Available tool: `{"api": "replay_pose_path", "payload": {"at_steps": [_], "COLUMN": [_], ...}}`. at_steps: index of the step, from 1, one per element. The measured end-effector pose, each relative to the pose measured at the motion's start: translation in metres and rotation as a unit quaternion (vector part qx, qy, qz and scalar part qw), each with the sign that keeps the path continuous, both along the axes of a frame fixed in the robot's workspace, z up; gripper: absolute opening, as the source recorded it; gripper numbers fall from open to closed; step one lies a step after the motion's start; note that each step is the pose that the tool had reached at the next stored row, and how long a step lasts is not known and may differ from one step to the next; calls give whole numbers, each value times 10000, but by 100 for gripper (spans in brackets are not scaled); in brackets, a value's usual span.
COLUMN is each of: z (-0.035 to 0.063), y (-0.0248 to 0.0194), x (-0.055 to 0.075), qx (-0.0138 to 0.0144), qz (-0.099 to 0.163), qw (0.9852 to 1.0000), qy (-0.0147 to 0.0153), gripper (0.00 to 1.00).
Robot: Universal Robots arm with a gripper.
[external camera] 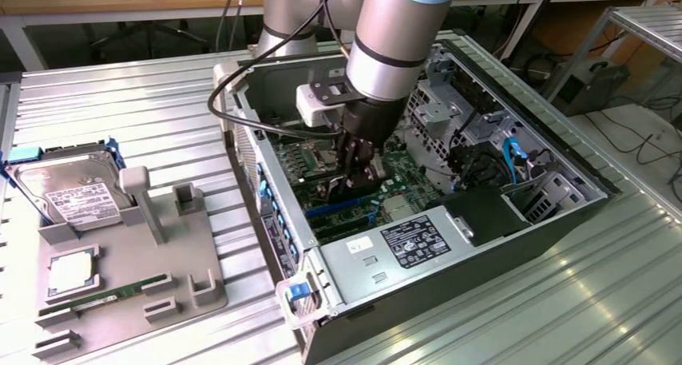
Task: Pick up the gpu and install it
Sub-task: 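Insert the gpu into the slot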
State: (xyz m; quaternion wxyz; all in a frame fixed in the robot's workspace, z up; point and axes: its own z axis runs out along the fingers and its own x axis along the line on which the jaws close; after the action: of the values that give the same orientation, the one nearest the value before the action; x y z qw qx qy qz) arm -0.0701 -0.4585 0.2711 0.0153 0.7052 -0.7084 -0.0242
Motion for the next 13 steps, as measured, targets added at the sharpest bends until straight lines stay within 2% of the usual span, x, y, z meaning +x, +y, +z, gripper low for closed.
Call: {"api": "replay_pose_path", "payload": {"at_steps": [13], "z": [-61], "y": [1], "x": [-9], "qx": [0], "qz": [0], "qw": [10000], "qy": [6], "gripper": [26]}}
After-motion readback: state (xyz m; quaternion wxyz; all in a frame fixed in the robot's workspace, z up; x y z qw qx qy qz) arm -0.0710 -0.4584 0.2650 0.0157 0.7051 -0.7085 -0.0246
